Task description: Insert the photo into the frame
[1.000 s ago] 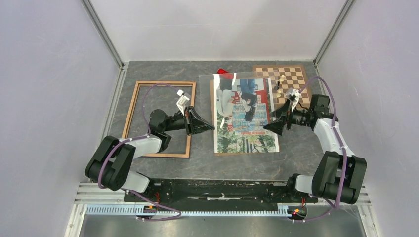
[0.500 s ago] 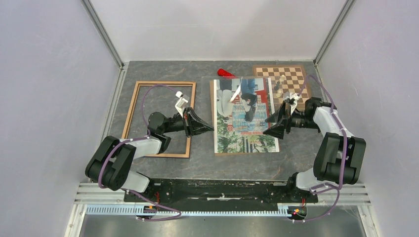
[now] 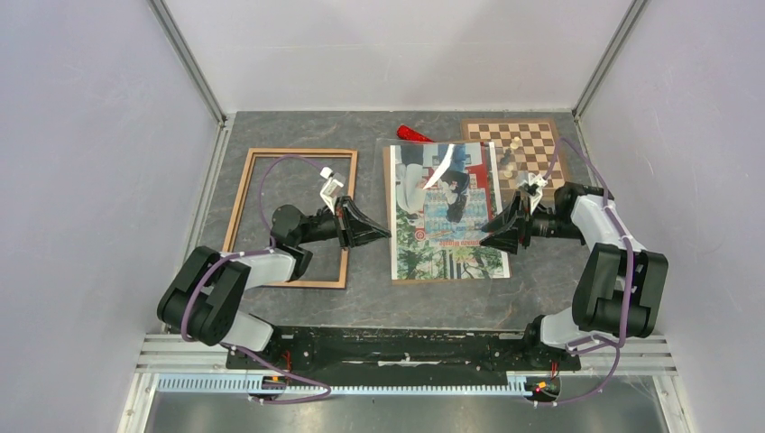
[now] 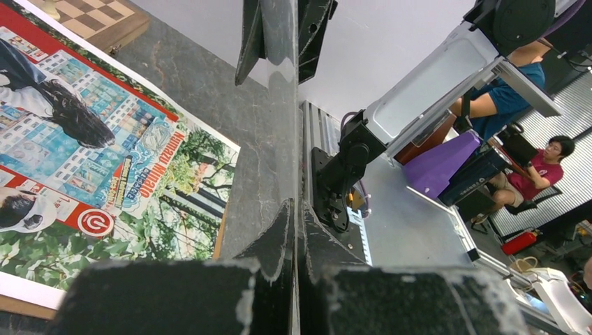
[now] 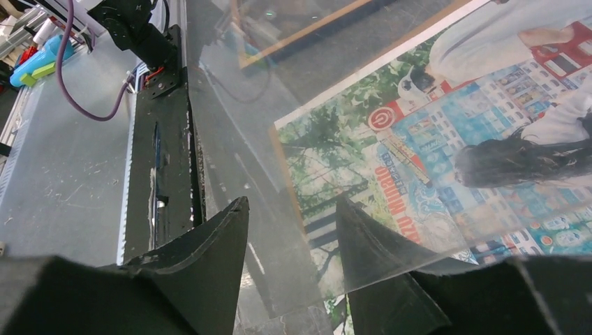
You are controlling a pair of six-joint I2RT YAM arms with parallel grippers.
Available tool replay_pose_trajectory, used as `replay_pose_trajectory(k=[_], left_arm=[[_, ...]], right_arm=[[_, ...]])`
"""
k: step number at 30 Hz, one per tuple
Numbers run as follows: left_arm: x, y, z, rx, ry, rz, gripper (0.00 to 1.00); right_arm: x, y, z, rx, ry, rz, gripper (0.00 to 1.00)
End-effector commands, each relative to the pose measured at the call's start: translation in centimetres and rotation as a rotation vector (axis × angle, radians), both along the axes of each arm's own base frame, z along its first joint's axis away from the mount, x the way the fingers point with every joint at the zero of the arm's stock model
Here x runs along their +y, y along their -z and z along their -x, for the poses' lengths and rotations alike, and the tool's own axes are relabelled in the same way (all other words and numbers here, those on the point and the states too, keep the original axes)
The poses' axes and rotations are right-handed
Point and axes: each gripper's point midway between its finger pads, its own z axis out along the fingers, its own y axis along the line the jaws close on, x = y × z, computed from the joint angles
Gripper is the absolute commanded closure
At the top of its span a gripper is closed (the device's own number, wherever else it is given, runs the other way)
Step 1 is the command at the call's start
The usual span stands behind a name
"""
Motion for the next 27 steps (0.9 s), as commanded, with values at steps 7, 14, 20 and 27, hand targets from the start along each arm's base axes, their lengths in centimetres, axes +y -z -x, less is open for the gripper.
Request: replay_pose_trajectory(k=[7,14,20,27], left_arm=[[0.3,-1.4,-1.1,-0.053,-0.1,0.086,0.98],[0.8,-4.5,-1.9,-0.057,-0.156,0.179,0.98],[0.5,-8.7,-3.0,-0.076,-0.164,0.228,0.98],[0.0,-9.3,-4.6,-0.017,-0.194,0.222,0.98]], right_arm=[[0.2,-2.9,0.1,-0.084,0.027,-0.053,0.4],[-0.7,-4.5,-0.7,-0.102,0.073,-0.074,0.37],[-1.1,-6.9,-2.2,-0.133,0.078,-0.069,0.35],[-2.2,-7.9,-3.5,-0.133,0.101,-0.036,0.31]])
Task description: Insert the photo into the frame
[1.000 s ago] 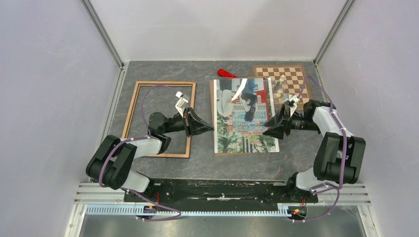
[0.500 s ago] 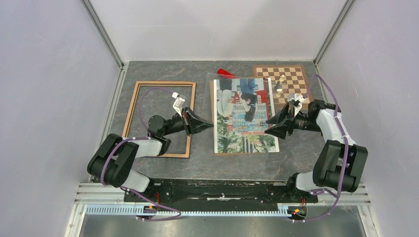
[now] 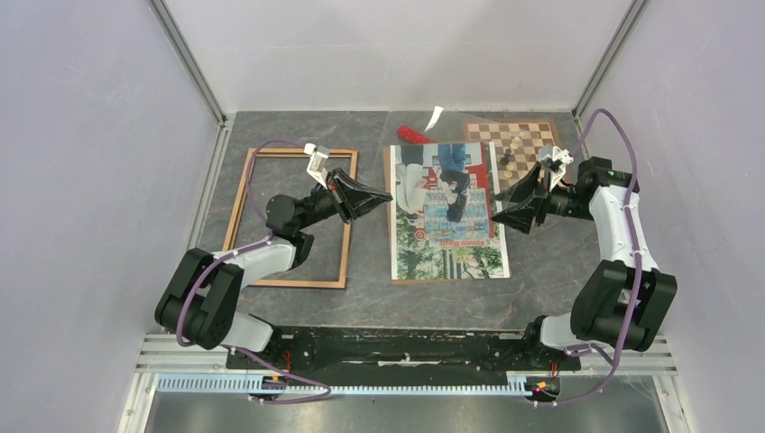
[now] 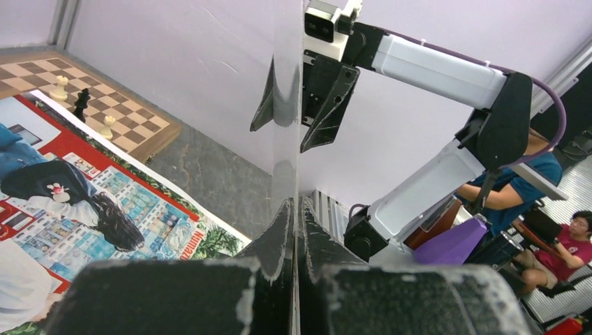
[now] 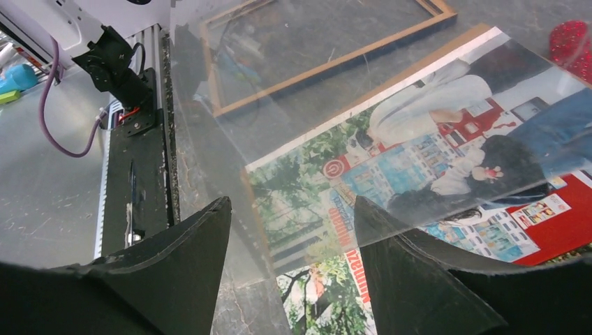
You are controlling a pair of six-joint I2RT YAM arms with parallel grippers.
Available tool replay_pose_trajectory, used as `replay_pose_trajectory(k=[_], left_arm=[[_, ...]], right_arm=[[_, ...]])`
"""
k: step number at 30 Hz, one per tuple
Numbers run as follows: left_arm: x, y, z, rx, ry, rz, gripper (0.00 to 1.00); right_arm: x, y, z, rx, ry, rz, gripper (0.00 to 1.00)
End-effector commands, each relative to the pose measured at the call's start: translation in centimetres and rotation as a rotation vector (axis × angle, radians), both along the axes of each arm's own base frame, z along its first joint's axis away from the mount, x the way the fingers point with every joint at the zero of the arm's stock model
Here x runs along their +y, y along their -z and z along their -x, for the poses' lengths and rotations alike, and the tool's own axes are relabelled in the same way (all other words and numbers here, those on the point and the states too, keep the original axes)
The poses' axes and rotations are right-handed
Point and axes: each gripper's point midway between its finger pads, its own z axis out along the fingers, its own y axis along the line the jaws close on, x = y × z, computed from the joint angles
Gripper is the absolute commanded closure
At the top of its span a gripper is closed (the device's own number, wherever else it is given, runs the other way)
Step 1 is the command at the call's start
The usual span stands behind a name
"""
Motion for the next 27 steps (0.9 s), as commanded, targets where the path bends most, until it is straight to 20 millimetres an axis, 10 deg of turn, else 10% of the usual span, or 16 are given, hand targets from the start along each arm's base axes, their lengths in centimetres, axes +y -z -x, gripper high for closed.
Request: replay_pose_trajectory(k=[1,15,23,27], left_arm=[[0.4,-2.1,-0.5,0.014,-0.035,0.059,0.98],[1.0,-6.4,-0.4,0.035,-0.003,0.171,0.98],[1.2,-4.4,-2.6,0.087,-0.062,0.071,0.98],[1.3,-4.9,-2.6,0.071,-0.062,0.065,0.98]], right_arm=[[-0.7,-1.0,-0.7,0.012,0.027,-0.015,0.3],[-2.0,-0.4,-2.5,0.054,0.052,-0.006,0.03],[-7.1,0.6,-9.8,0.112,0.338,0.164,0.02],[-7.0,-1.9,-11.0,-0.003,0.443,0.148,0.02]])
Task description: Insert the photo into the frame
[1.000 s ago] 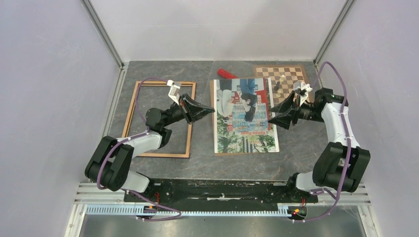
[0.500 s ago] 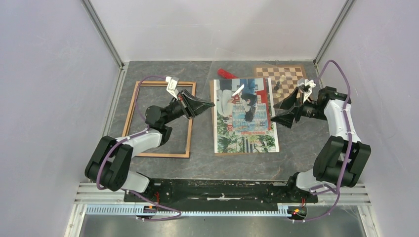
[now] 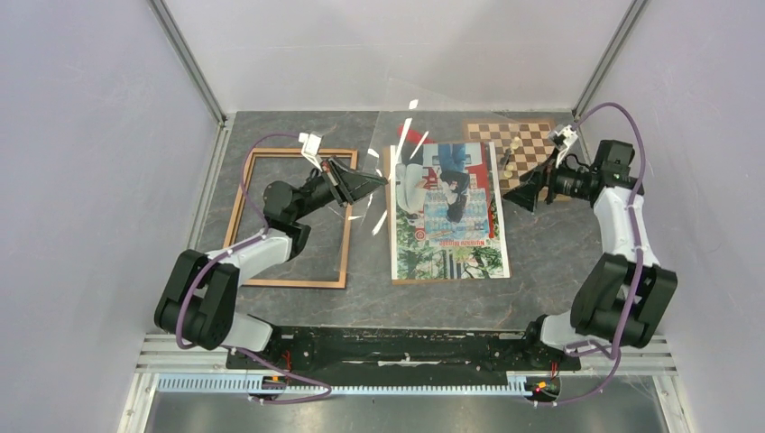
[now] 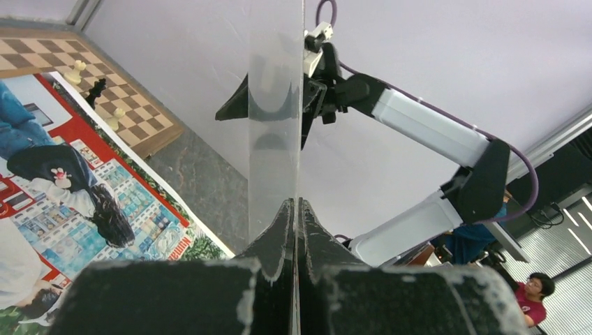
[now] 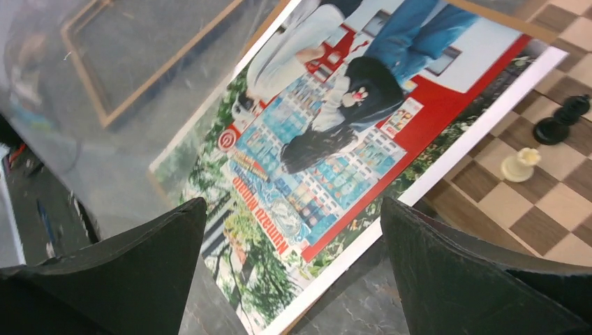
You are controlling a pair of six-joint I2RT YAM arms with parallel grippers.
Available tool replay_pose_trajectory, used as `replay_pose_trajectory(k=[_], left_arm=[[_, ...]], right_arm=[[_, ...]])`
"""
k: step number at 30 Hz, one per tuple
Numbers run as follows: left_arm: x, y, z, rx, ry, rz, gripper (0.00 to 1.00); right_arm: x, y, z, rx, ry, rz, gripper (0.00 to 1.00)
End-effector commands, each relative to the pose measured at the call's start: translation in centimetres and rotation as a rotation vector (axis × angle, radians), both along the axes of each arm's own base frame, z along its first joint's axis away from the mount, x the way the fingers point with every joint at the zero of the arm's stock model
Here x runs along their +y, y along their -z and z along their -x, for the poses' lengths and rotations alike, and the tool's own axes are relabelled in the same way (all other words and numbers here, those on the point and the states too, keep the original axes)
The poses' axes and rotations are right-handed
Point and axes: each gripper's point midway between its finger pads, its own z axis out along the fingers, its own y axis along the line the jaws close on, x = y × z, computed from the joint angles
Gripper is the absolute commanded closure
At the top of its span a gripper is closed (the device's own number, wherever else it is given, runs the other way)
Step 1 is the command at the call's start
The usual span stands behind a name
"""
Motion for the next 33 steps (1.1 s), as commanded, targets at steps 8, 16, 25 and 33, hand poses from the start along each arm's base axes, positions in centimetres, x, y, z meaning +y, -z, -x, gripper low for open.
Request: replay_pose_trajectory(k=[8,16,25,33], left_arm=[[1.2,-6.5,-0.7,-0.175,-0.069,0.059,0.98],[1.6,-8.5,-1.8,-0.196,-0.107,0.078,0.98],[1.9,-11.1,-1.7,-0.229,-0.113,0.125,0.98],[2.6,-12.3,-1.5,-0.25,-0.124,0.143,0.98]], right_arm=[[1.4,-5.7,-2.6,-0.162,0.192,-0.133,0.02],[4.0,-8.6,1.2,-0.204,0.163,-0.362,0.02],[4.5,-7.7,3.2,-0.202,0.171,-0.371,0.02],[1.9,-6.7,1.4,-0.185,0.377,-0.253,0.02]])
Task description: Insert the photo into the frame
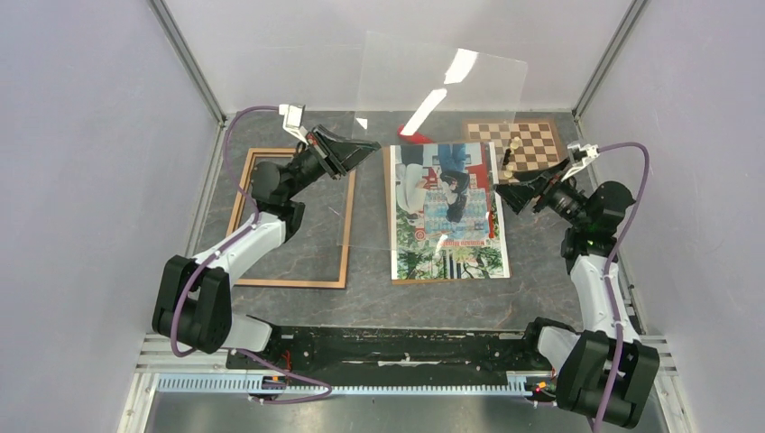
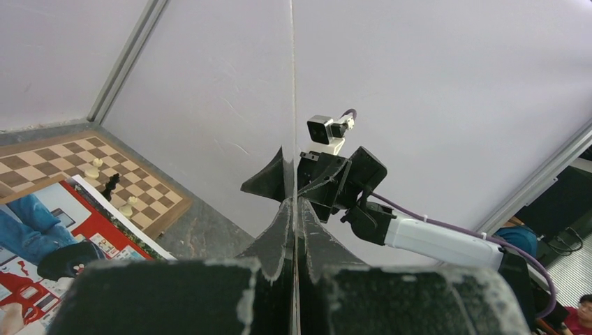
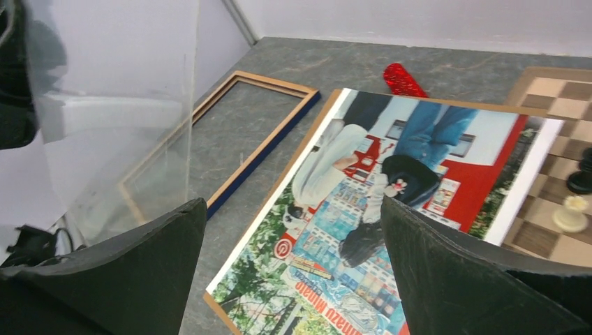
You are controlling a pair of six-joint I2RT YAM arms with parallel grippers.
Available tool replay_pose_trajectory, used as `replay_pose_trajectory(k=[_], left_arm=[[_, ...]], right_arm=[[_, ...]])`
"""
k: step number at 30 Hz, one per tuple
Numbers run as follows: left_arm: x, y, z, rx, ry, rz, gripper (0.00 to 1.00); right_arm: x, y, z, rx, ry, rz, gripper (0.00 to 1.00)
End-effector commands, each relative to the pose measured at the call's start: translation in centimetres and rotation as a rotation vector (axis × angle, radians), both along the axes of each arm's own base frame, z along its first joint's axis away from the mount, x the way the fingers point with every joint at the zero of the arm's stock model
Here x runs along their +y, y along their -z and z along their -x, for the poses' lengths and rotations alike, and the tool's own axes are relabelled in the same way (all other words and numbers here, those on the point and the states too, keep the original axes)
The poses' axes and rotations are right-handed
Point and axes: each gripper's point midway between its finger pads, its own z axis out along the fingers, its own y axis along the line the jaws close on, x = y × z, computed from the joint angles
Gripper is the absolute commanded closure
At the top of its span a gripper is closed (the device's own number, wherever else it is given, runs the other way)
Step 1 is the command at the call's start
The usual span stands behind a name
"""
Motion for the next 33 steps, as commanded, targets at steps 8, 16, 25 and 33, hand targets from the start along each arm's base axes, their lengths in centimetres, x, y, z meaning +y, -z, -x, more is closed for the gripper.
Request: replay_pose_trajectory(k=[8,16,25,33], left_arm=[[2.8,-5.3,0.7,-0.151,-0.059,0.062,0.98],[2.8,-5.8,1.6,-0.164,-0.028,0.083,0.98],[2.2,-5.7,2.9,-0.176,0.018,0.102,0.98],[1.4,-5.7,4.4,-0.188,0.075,0.11,0.98]], right_arm=[[-2.6,-1.5,-1.1,0.008,0.146,0.119,0.03],[0.5,-4.8,0.0,-0.087,-0.005,0.029,0.02],[4.6,-7.9,1.5,-0.175,-0.153,-0.062,0.02],[6.2,-8.3,1.6,-0.226,-0.226,-0.095,0.03]])
